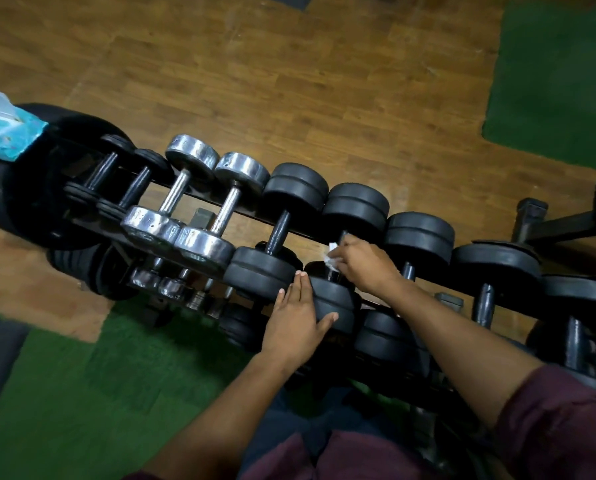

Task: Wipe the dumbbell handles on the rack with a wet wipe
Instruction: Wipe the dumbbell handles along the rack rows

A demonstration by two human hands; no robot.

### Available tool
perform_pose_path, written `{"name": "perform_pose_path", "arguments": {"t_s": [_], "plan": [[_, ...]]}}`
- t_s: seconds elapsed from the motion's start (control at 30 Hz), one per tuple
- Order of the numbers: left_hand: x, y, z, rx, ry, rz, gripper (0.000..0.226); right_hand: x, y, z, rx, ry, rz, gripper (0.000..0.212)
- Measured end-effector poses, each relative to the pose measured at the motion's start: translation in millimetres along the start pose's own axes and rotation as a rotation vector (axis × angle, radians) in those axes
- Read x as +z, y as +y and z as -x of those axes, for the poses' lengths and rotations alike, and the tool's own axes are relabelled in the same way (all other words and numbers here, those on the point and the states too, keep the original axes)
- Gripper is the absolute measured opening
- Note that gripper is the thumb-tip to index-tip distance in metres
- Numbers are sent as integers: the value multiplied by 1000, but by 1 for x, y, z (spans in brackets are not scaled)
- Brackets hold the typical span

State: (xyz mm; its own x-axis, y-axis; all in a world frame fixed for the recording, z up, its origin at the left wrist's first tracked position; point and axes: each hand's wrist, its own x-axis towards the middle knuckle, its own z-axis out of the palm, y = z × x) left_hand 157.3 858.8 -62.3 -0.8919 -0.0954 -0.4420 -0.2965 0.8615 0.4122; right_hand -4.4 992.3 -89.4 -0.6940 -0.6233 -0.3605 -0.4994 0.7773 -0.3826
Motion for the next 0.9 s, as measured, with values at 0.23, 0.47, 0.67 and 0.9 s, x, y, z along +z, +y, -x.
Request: {"name": "perform_pose_path", "arguments": {"t_s": [0.23, 0.47, 0.67, 0.9], "plan": [[0, 2, 3, -25, 14, 24, 95, 3, 6, 1, -15, 187, 75, 27], [0, 1, 0, -26, 2, 0, 97, 4, 4, -2, -104, 178, 216, 29], [-2, 2, 0, -36, -15, -2, 96, 13, -3, 2, 235, 257, 10, 33], [-1, 1, 0, -37, -17, 5, 96, 23, 0, 10, 473, 157, -485, 24]]}}
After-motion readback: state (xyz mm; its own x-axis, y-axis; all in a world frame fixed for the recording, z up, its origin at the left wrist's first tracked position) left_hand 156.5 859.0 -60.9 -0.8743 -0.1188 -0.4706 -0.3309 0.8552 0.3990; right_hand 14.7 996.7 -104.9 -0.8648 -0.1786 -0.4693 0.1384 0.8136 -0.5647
